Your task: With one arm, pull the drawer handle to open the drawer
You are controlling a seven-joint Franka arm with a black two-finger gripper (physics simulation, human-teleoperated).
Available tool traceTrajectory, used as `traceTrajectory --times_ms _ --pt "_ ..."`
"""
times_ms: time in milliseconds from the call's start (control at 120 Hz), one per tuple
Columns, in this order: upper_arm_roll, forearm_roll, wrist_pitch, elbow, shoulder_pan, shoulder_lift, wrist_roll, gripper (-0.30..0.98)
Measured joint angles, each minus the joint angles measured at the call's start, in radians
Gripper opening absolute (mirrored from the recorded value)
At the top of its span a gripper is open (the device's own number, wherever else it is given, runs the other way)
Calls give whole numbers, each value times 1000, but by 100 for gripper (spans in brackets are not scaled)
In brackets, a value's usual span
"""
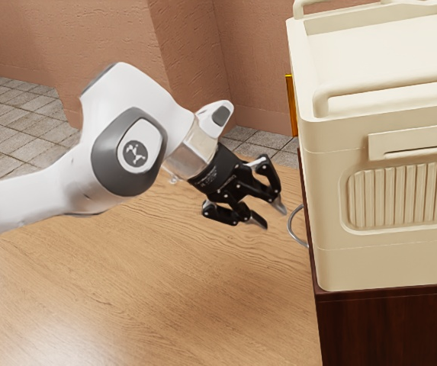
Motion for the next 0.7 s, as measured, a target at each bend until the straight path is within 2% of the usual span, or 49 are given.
traceTrajectory --times_ms 367,700 --pt "-23 -28 60 -15 -12 39 30 17" --pt "-20 -23 59 -58 -10 -2 44 2"
